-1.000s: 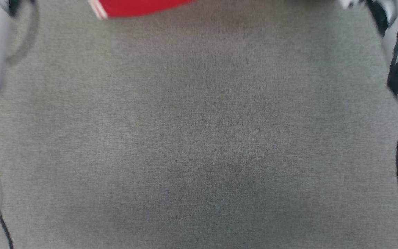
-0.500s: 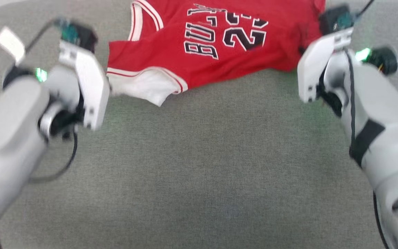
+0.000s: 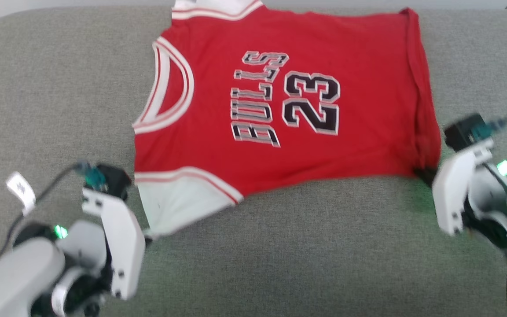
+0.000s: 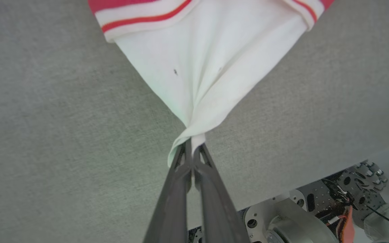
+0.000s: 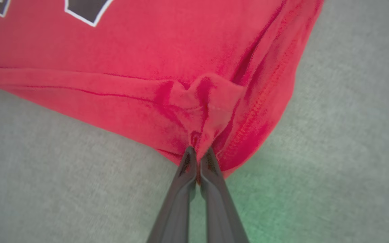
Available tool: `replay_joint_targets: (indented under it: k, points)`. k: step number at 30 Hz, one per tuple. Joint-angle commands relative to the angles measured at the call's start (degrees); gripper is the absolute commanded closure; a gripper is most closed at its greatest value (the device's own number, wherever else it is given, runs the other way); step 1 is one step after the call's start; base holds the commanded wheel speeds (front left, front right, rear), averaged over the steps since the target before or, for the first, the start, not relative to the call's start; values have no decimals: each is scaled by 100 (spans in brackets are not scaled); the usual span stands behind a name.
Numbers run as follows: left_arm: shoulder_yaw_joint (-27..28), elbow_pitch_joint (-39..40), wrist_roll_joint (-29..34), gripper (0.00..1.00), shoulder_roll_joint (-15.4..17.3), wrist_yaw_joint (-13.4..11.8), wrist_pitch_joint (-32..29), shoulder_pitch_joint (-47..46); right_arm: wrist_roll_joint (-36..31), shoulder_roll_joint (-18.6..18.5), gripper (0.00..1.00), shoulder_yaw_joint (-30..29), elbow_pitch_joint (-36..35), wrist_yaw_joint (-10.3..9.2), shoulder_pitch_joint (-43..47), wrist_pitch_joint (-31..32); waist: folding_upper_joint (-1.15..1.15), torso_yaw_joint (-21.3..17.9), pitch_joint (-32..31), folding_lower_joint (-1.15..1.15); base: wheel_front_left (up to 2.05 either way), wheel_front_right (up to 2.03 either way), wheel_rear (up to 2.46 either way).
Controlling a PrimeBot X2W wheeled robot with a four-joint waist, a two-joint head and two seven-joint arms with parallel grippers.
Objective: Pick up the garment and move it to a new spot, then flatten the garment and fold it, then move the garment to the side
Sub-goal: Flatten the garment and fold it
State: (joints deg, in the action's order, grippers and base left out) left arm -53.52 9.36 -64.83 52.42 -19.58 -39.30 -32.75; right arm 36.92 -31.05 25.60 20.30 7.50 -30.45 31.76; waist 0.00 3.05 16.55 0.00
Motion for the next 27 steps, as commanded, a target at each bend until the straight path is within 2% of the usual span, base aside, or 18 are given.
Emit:
replay_joint_targets:
  k: [1, 9, 14, 22, 27]
  points:
    - [-2, 151, -35, 100, 54, -105, 81, 187, 3, -92, 100, -96, -245, -2, 368, 144, 0, -3, -11, 0, 0, 0, 0]
    - [-173, 720, -274, 100, 160, -551, 286, 1051, 69, -301, 100, -683, -1431, -2, 2098, 795, 0, 11, -77, 0, 0, 0, 0]
    - [-261, 962, -426, 100, 227, -710, 339, 1442, 157, -467, 100, -987, -2010, -2, 2946, 1018, 0, 25, -104, 0, 0, 0, 0]
    - [110, 1278, -241, 100, 717, -806, 380, 1051, 143, -232, 100, -1739, -2738, -2, 3125, 983, 0, -32, -148, 0, 0, 0, 0]
    - [471, 1337, 129, 100, 956, -575, 412, 311, -116, 72, 100, -2115, -3078, -2, 2809, 1119, 0, -109, -129, 0, 0, 0, 0]
